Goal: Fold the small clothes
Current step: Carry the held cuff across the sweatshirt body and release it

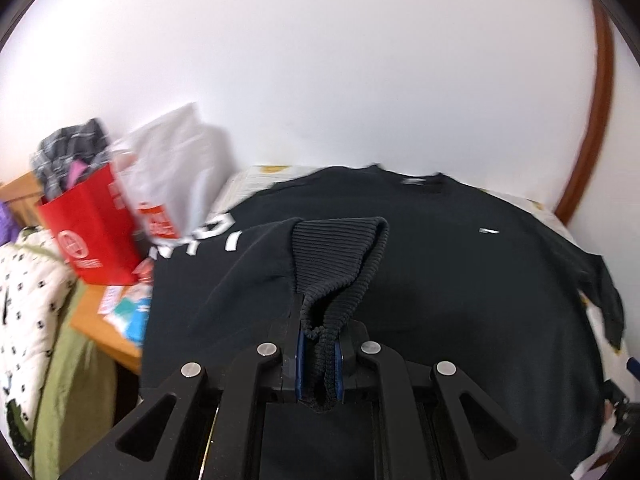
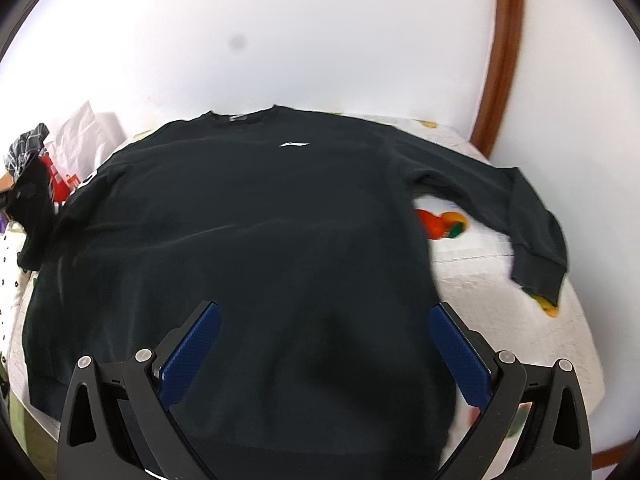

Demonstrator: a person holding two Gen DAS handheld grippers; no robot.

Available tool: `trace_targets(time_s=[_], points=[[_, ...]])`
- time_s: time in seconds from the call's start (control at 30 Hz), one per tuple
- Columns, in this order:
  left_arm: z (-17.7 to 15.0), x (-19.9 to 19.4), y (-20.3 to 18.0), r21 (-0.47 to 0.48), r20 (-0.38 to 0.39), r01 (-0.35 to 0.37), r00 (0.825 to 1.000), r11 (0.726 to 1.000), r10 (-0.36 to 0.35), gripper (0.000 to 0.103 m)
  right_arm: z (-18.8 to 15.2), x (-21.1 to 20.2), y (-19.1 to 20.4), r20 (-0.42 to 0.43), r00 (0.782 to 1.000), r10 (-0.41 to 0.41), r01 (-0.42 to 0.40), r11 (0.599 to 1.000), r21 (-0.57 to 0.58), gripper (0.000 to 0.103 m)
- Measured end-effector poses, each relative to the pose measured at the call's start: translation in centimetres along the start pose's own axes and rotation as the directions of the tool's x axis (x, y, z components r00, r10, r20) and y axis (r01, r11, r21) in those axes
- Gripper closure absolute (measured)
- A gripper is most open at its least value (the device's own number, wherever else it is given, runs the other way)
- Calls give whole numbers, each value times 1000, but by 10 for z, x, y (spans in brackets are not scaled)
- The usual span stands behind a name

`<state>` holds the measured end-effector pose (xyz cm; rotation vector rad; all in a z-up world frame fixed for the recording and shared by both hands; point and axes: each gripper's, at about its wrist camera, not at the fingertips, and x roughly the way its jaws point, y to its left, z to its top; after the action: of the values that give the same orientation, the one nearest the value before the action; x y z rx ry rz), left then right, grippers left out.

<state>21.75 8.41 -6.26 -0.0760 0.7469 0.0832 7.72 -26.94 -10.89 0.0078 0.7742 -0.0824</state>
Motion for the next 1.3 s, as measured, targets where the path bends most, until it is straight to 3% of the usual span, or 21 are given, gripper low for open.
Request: trace_targets(time_s=[0.2,0.43,0.8,1.13,1.3], points=[[-10,0,-50,60,-32,84,996,995,-82,93,-11,-22,-27,20,1000,-20,20,999,28,1],[-13,-10,-68,70,-31,138,990,988,-136,93,-10,-22,-45,22,1000,16,-19,994,112,1],[-21,-4,-97,95,-73,233,971,968,-226,93,-12,-10,-38,1,999,32,-32,994,102,1],[-34,11,-105,116,-143,273,956,955,-256,92,-9,2,-20,-21,999,28,-27,998,62,1],[-36,12,-95,80,-167,332,934,940,-315,68,-2,5,-2,-14,999,52,-52,998,24,1]])
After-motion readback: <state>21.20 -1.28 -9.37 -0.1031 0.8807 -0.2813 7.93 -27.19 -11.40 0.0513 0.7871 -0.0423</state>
